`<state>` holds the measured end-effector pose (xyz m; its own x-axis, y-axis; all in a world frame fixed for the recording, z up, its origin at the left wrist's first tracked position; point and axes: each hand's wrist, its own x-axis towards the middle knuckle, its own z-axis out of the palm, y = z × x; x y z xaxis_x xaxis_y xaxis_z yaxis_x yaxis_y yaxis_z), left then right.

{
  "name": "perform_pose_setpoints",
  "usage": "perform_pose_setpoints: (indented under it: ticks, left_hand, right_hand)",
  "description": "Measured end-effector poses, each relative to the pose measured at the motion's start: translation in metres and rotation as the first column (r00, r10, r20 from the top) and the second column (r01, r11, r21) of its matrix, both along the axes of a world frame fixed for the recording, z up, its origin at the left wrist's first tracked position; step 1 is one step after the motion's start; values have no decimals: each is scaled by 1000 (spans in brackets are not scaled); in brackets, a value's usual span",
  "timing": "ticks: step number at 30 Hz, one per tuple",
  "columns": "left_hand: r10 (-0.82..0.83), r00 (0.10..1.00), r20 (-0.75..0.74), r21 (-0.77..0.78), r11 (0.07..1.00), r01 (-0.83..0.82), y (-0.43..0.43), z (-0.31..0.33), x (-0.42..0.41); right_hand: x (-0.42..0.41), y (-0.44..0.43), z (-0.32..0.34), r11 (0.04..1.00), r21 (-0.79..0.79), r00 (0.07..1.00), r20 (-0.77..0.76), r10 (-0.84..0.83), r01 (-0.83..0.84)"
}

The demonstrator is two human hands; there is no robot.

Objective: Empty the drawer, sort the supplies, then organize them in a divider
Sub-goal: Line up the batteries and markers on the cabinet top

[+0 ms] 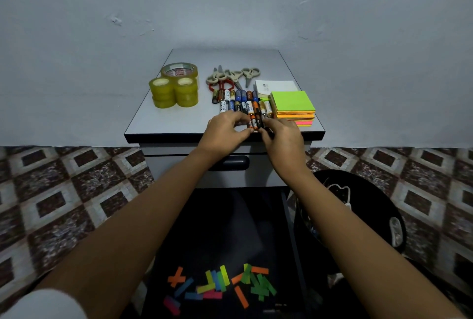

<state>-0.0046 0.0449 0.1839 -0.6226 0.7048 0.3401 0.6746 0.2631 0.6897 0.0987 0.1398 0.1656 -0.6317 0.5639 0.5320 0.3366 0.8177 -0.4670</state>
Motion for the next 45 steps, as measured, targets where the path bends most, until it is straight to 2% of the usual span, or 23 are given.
perform_pose_setpoints:
  ticks: [7, 11, 13, 17, 21, 23, 26, 28, 30, 33, 37, 40, 45]
  left_hand:
    - [2, 999, -39, 77, 997, 1, -11, -3, 2]
    - [63, 969, -241, 213, 977, -10, -27, -11, 9]
    - [96, 956, -278, 243, 970, -27, -38, -21, 11]
    - [43, 985, -165, 138, 990, -20, -67, -60, 21]
    - [-54, 998, -43, -73, 996, 51, -92, -112, 31]
    - [-90, 996, 26, -151, 984, 92, -103, -135, 37]
    - [-153, 983, 102, -258, 950, 174, -114, -161, 47]
    - [-186, 970, 154, -341, 912, 229, -115, -175, 51]
    - [-195, 953, 233, -414, 867, 278, -113, -188, 55]
    - [-208, 928, 309, -496, 797, 344, -107, -205, 64]
    - [-263, 893, 365, -579, 687, 439, -98, -225, 74]
    - [-282, 878, 388, -603, 643, 473, -92, -233, 78]
    - [-289, 873, 392, -606, 633, 482, -87, -240, 75]
  right_hand:
    - [6, -2, -1, 999, -28, 997, -70, 19, -21]
    - [18, -12, -3, 996, -60, 988, -141, 56, -65]
    - [27, -18, -12, 992, -82, 989, -126, 83, -94]
    - [46, -30, -42, 974, -157, 986, -8, 164, -163]
    - [62, -40, -76, 929, -293, 926, 232, 299, -226]
    - [67, -44, -98, 896, -373, 859, 346, 376, -242]
    - [72, -50, -126, 844, -473, 704, 508, 495, -253]
    - [74, -53, -141, 798, -536, 573, 576, 584, -274]
    - [75, -54, -156, 753, -585, 395, 642, 657, -301]
    - [76, -52, -175, 737, -612, 185, 720, 669, -287]
    - [81, -46, -190, 791, -555, -46, 825, 564, -257]
    - [85, -42, -200, 812, -536, -135, 844, 518, -233]
    - [91, -46, -211, 816, -527, -171, 850, 499, -239]
